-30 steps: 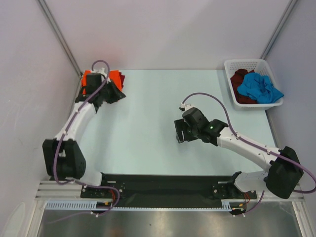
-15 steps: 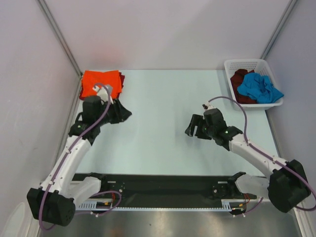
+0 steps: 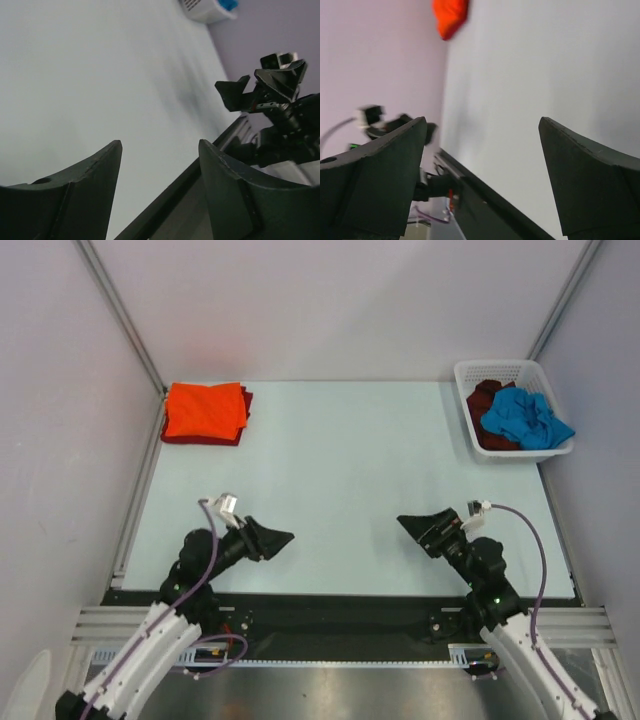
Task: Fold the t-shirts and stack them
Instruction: Neatly place the folded tshirt to the corner
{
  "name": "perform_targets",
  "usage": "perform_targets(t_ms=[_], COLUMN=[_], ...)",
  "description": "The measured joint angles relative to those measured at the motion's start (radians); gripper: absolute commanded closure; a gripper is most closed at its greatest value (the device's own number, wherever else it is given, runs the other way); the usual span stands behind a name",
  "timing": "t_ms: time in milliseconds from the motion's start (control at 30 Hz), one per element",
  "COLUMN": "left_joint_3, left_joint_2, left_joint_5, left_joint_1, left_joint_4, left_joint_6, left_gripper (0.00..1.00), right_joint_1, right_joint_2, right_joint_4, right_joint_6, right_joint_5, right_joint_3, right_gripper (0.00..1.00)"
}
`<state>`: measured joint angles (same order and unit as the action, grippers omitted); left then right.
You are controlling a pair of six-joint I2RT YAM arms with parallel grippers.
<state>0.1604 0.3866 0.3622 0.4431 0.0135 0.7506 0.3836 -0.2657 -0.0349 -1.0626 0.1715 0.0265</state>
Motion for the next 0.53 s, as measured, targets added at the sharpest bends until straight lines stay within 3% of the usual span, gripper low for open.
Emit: perform_targets(t_ms=[67, 167, 300, 533], left_joint_3=[-0.088, -0.119, -0.117, -0.117], left_joint_2=[-0.164, -0.357, -0.383, -0.375], left_joint_5=[0.0, 0.001, 0.034, 0.034], left_joint_1=[0.001, 0.002, 0.008, 0.013], left_joint_4=[-0.027, -0.069, -0.183, -0.211], left_joint_6=[0.094, 0.247, 0.352, 0.398], left_gripper=[0.31, 0.32, 0.32, 0.3], right_joint_1=[0.0, 0.003, 0.029, 0.047], right_joint_2=[0.157, 0.147, 0.081, 0.158], right_joint_4=[0.042, 0.094, 0.156, 0.171], right_joint_6=[-0.034, -0.064, -0.084, -0.097], right_joint_5=[0.005, 0.019, 0.012, -0.007], right_joint_3=[0.006, 0.019, 0.019, 0.023], right_gripper=[0.0, 0.0, 0.0, 0.0])
